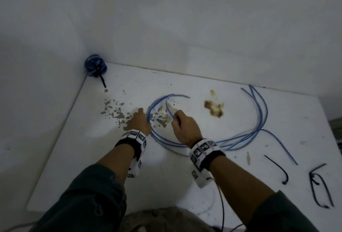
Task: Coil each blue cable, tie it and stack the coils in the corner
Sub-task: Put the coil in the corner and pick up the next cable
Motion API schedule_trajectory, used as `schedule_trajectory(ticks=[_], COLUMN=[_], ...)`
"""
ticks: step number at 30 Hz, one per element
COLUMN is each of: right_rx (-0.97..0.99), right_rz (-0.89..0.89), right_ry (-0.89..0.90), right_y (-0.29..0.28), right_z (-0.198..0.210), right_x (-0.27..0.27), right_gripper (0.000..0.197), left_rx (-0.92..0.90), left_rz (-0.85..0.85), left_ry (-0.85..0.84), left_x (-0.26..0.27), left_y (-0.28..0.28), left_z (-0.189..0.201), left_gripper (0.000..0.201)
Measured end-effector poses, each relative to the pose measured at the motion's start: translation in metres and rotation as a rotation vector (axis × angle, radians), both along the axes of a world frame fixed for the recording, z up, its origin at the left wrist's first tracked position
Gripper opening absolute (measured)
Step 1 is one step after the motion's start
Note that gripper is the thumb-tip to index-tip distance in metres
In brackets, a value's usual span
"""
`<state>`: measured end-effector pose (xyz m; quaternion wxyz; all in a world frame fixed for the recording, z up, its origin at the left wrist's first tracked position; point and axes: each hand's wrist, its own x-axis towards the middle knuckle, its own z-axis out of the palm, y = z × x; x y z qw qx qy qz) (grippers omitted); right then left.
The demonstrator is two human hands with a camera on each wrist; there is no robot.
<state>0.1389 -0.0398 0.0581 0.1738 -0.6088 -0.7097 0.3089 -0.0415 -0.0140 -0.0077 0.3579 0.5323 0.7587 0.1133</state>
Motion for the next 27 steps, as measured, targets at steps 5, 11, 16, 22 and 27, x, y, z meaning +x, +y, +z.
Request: schedule_trajectory(ticks=[5, 11, 16, 22, 27], right_rx=[-0.002, 0.407, 0.580, 0.528, 0.436], right_rz=[0.194, -0.153, -0.405, -0.577, -0.705], right_ry=[-0.054, 0.203, 0.300, 0.268, 0.210], right_y=[0.037, 0.060, 0.071, 0.060, 0.033], right_z=[0.072, 0.123, 0.134, 0.125, 0.112], right_x=[0.033, 0.098, 0.155, 0.195, 0.221], right_gripper=[0.013, 0.020, 0.023, 0.020, 0.019], left_rx=[0.439, 0.133, 0.052, -0.067, -0.233], left_rz=[-0.194, -0.106, -0.112, -0.450, -0.479], left_ry=[-0.139, -0.901, -1.217, -1.300, -1.412], left_x=[0.017, 0.064, 0.100, 0.134, 0.166], left_y=[0.027, 0.034, 0.005, -0.027, -0.044], left_z=[0.034, 0.121, 0.187, 0.219, 0.223], left_gripper=[0.042, 0.038, 0.046, 0.012, 0.022])
